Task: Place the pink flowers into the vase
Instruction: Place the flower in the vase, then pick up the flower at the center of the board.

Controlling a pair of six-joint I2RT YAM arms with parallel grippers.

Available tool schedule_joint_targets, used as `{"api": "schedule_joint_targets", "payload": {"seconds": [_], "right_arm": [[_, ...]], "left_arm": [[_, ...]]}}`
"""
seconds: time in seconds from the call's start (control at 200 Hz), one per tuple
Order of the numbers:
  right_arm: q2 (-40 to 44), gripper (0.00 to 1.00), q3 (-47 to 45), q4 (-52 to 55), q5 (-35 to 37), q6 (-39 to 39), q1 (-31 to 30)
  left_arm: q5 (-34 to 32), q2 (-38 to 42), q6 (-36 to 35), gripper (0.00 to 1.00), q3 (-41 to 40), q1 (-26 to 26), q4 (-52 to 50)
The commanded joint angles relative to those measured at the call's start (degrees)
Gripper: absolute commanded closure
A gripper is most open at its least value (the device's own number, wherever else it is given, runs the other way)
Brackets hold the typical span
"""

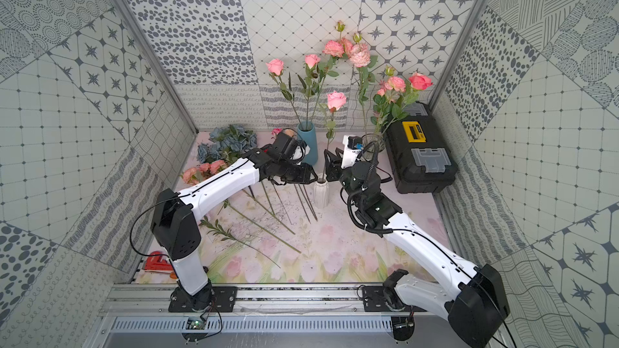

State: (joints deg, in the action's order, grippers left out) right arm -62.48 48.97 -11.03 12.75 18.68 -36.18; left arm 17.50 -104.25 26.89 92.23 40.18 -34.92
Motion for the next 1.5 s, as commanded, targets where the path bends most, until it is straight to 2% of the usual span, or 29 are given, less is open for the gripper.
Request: {"api": "schedule_joint_targets", "payload": {"seconds": [0.0, 0.335, 0.6, 0.725, 0.956, 1.226, 1.491], "right_arm": [[2.6, 0.58, 0.3, 2.8, 1.0, -0.7, -0.5], [4.5, 0.57, 6.5, 17.8, 2.2, -3.4, -0.8], [4.6, 0.54, 9.2, 24.5, 1.4, -3.3, -0.8], [4.1, 0.54, 11.0, 27.6, 0.8, -2.8, -0.7], [5.6, 0.53, 10.4, 29.1, -0.3, -1.2, -0.5], [7.5, 0.53, 9.1, 30.1, -2.2, -0.4, -0.2], [10.3, 0.53, 6.5, 31.0, -1.5, 0.7, 0.2]], "left_arm": [[-1.0, 1.0, -0.5, 0.45, 0.9, 0.2, -0.6], [-8.2, 7.0, 1.5, 0.41, -0.2, -0.2, 0.3], [-16.7, 14.7, 6.3, 0.39, -4.6, -4.7, -1.1], [-22.3, 18.6, 10.2, 0.39, -8.0, -8.9, -4.1], [-28.8, 23.9, 16.1, 0.43, -14.6, -17.8, -9.0], [-28.8, 27.9, 22.4, 0.47, -23.3, -28.7, -9.1], [-26.1, 26.8, 23.7, 0.50, -27.4, -36.4, -8.8]]}}
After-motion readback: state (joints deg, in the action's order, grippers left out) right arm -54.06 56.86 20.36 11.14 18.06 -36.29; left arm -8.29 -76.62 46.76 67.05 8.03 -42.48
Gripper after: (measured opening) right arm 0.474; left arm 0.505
